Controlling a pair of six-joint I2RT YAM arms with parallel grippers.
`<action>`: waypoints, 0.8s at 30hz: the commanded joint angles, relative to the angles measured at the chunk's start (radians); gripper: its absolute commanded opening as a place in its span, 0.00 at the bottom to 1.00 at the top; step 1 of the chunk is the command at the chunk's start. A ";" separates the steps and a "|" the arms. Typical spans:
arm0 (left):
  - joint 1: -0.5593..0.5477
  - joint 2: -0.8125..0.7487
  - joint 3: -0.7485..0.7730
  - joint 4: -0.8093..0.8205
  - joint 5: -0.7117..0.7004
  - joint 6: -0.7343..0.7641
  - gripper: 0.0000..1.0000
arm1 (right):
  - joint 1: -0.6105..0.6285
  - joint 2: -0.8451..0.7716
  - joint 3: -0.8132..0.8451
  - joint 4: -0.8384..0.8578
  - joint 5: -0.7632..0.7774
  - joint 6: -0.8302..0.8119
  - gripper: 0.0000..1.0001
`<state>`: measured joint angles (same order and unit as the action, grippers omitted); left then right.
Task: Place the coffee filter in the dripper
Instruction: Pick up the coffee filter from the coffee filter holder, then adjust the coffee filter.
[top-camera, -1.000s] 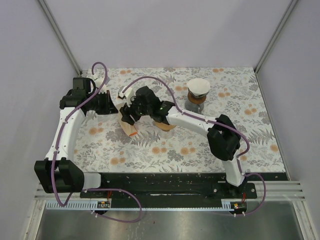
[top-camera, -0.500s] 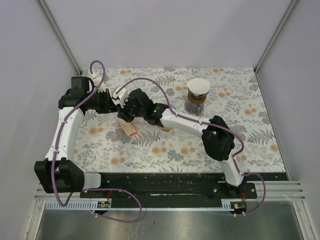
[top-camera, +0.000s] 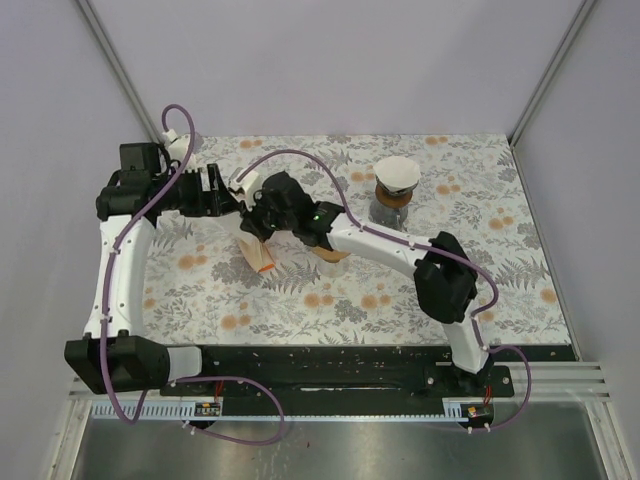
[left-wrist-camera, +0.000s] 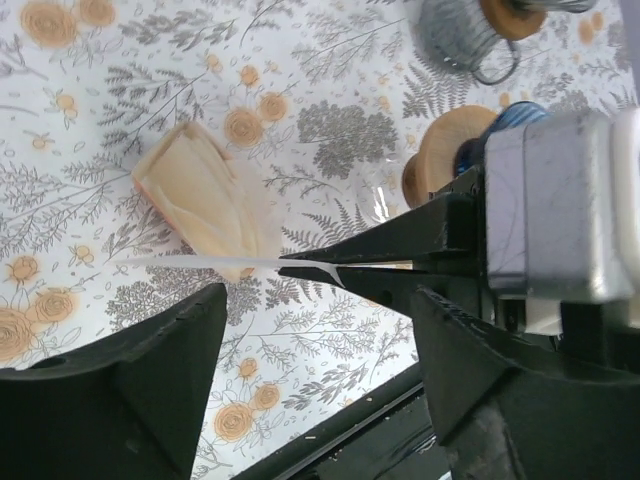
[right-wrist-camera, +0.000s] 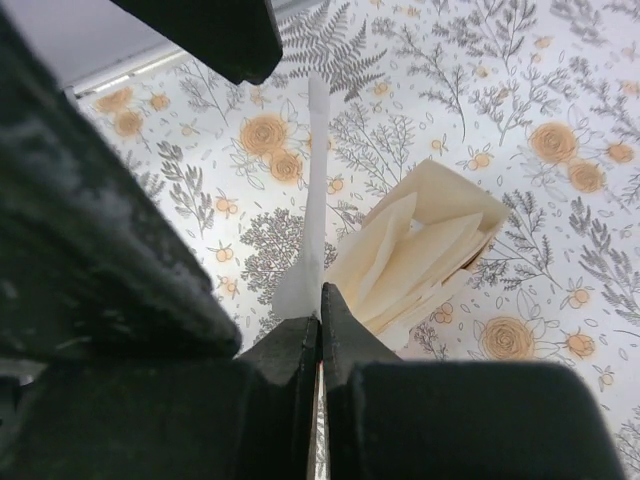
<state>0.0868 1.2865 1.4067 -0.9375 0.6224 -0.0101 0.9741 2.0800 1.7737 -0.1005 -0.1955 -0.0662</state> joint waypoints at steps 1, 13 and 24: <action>-0.015 -0.073 0.107 -0.058 0.103 0.004 0.81 | -0.015 -0.144 0.021 -0.028 -0.024 0.034 0.00; -0.015 -0.148 0.198 -0.027 0.172 0.004 0.99 | -0.101 -0.374 -0.002 -0.361 -0.203 -0.026 0.00; -0.105 -0.208 0.103 -0.029 0.375 0.128 0.99 | -0.112 -0.508 -0.077 -0.508 -0.409 -0.103 0.00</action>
<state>0.0498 1.1137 1.5517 -0.9916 0.8616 0.0399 0.8658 1.6157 1.7061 -0.5465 -0.4831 -0.1295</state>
